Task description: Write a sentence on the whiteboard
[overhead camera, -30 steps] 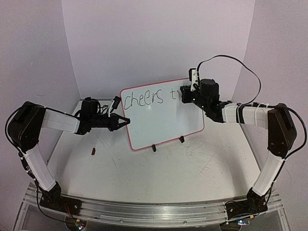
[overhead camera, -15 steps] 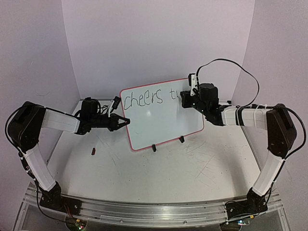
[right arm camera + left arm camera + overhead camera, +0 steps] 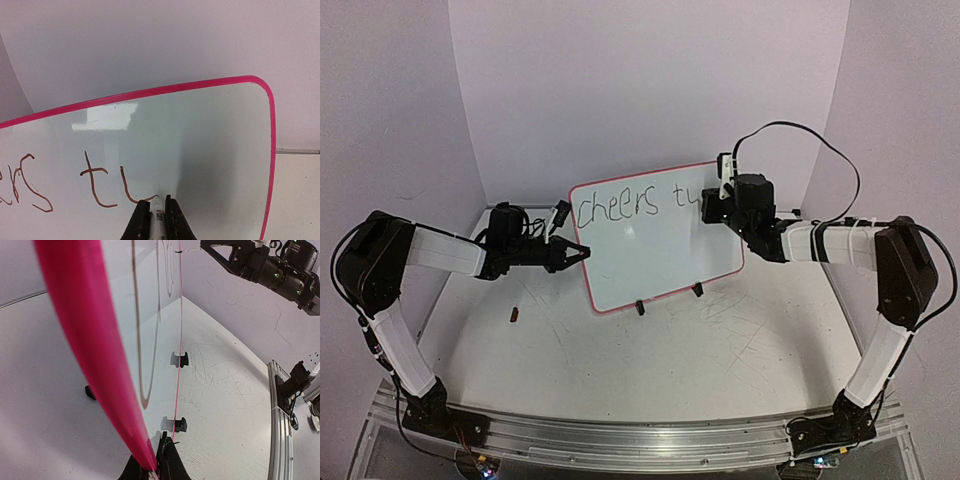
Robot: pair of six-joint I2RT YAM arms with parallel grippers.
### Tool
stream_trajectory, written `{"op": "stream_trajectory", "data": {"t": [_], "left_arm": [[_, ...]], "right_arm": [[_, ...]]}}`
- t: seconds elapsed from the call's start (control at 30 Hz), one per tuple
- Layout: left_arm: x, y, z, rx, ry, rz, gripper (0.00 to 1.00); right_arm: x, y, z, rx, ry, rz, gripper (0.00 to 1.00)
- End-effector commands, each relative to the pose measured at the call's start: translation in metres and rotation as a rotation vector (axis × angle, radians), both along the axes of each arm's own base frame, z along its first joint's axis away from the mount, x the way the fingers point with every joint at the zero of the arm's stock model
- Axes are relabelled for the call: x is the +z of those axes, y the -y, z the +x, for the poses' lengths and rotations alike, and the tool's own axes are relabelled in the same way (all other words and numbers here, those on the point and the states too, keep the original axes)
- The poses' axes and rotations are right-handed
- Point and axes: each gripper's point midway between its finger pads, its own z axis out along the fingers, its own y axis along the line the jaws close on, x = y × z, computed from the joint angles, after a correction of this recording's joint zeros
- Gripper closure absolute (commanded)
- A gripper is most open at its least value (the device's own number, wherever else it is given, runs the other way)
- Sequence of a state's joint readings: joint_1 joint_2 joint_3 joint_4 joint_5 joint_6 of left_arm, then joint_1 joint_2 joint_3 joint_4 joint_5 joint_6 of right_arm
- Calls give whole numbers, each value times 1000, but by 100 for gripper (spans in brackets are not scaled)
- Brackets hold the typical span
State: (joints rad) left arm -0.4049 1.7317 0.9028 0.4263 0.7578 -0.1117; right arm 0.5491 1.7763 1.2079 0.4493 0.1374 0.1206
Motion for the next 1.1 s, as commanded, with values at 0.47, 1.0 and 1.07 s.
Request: {"op": "stream_trajectory", "data": {"t": [0.47, 1.0, 1.07], "left_arm": [[14, -11, 25, 86, 153, 66, 100], [13, -12, 25, 86, 150, 68, 100], [13, -12, 25, 86, 150, 68, 100]], "right_arm": [[51, -8, 14, 10, 113, 60, 100], [35, -27, 10, 97, 66, 76, 100], [33, -30, 9, 110, 58, 78, 100]]}}
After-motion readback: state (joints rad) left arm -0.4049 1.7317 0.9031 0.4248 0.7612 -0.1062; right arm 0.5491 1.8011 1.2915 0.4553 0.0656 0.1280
